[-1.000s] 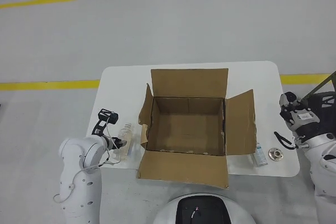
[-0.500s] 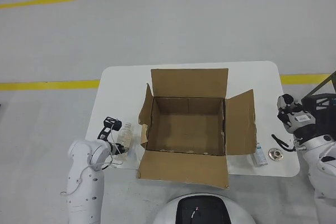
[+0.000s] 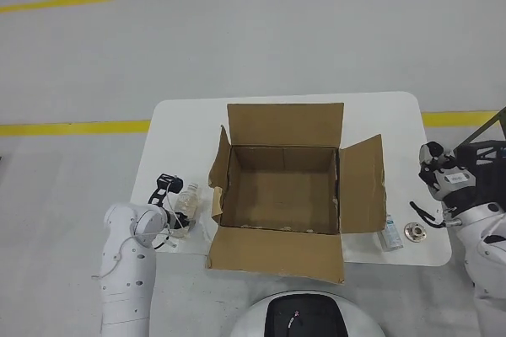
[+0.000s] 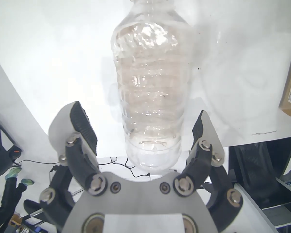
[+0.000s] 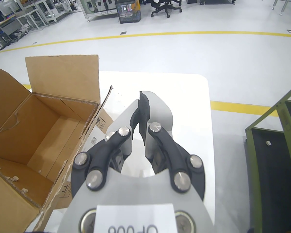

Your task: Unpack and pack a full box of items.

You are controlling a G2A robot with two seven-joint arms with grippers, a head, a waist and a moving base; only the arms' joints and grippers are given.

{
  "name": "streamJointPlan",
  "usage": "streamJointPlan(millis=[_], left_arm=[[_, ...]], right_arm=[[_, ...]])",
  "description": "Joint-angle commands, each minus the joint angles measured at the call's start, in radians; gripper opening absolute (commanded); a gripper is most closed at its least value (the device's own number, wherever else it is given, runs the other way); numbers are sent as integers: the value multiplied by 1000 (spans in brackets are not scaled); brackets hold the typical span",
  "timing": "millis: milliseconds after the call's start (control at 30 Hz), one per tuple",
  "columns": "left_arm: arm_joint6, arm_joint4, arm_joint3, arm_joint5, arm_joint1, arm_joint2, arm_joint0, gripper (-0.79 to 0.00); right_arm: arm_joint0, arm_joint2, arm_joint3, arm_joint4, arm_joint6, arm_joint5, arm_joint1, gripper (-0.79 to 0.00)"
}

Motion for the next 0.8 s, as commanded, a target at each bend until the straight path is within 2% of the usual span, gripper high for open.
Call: streamJointPlan(millis=[0,100,133,167,200,233,267,300,533,633,767], left_arm=[[-5,-6,16,1,2,3,-11,0],[-3,-7,37,2,5,12,-22,-194],[-4,-9,42,1,6,14,-25,-268],[-6,-13,48,1,7,17,-28,-376],[-7,-18,51,1,8,19,-31,-434],[-7,-20,54,1,9,21,-33,-536],[-9,-28,58,0,10,23,-35,-699],[-12,-32,60,0,11,25,-37,-776],[-26,-71,27,24,18,25,-41,-785],[-55,-110,-28,53,23,3,-40,-785],[-97,-167,-145,98,30,-39,-46,-785]], right_arm=[[2,-2,1,-1,0,3,2,-785],[6,-6,4,-6,2,7,4,-785],[7,-7,5,-7,3,8,5,-785],[8,-8,6,-9,4,9,6,-785],[9,-9,7,-9,3,10,7,-785],[9,-10,8,-10,5,10,8,-785],[10,-10,9,-11,6,12,9,-785],[11,-11,10,-12,8,14,10,-785],[19,-20,15,-9,22,39,14,-785],[22,-25,16,2,24,52,15,-785],[24,-32,16,6,26,61,18,-785]])
